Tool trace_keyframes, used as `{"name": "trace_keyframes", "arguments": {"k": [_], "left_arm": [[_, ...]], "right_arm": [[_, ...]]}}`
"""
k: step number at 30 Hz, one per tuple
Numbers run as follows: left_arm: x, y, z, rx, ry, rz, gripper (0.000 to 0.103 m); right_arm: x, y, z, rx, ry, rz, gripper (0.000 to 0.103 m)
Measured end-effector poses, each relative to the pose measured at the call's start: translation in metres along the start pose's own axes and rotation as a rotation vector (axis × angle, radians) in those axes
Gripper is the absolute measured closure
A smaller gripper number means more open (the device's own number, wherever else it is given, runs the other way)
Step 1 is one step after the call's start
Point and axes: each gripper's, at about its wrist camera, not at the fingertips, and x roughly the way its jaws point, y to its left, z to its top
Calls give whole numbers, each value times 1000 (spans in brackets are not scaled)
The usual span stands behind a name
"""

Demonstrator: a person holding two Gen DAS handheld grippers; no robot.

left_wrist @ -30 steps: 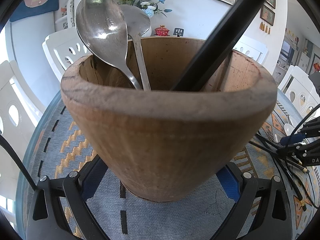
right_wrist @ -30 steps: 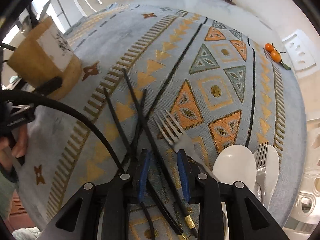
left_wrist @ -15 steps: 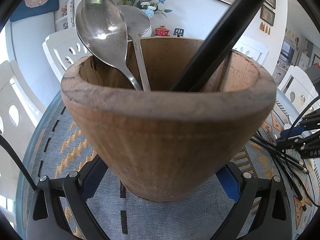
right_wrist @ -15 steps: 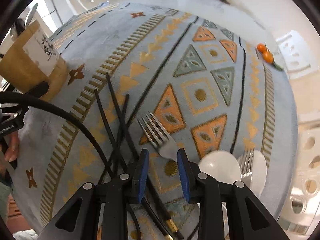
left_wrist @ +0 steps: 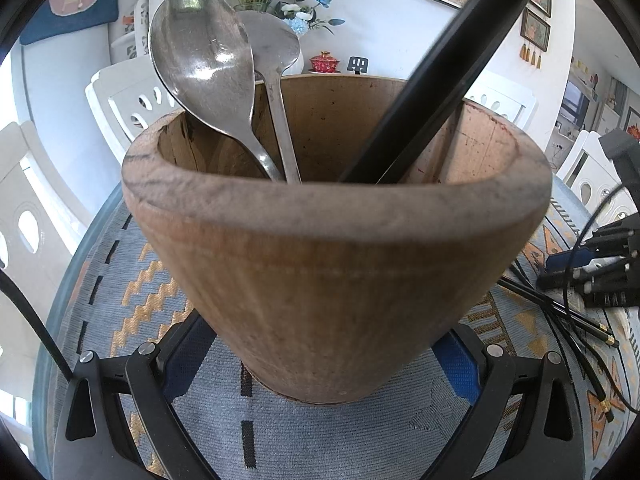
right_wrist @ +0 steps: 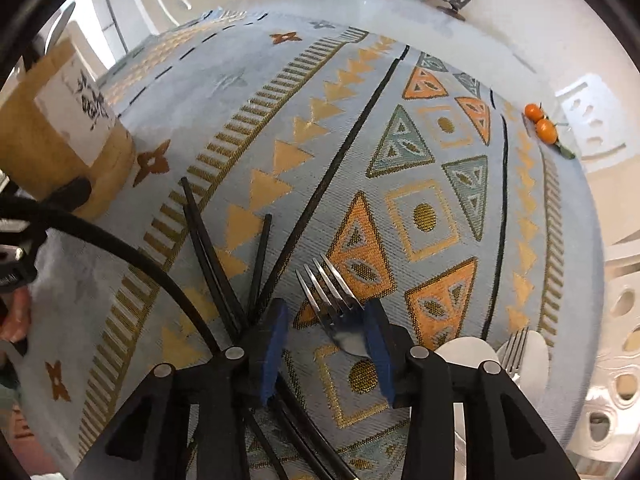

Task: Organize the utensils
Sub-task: 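Grasp a silver fork from the pile with the right tool, then lift the fork and lower it into the wooden cup with the right tool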

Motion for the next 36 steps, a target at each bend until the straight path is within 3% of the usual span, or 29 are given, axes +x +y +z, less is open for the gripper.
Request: {"name": "trace_keyframes", "arguments": {"k": [5, 11, 23, 26, 29, 36], "left_arm": [[0, 3, 1, -2, -2, -1, 3], [1, 3, 1, -3, -1, -2, 3], [0, 2, 1, -2, -2, -2, 3], [0, 2, 1, -3, -2, -2, 3], [0, 1, 1, -2, -2, -1, 3], [1, 0, 0, 2, -1, 3, 3]], "right_arm": [[-2, -30, 13, 86, 34, 82, 96], [2, -69, 13, 245, 87, 243, 98], [16, -40, 28, 77, 133, 63, 98], [14, -28, 28, 43, 116, 14, 100], [-3, -32, 24, 83, 53, 48, 100], [-90, -38, 18, 152, -153, 108, 101]]}}
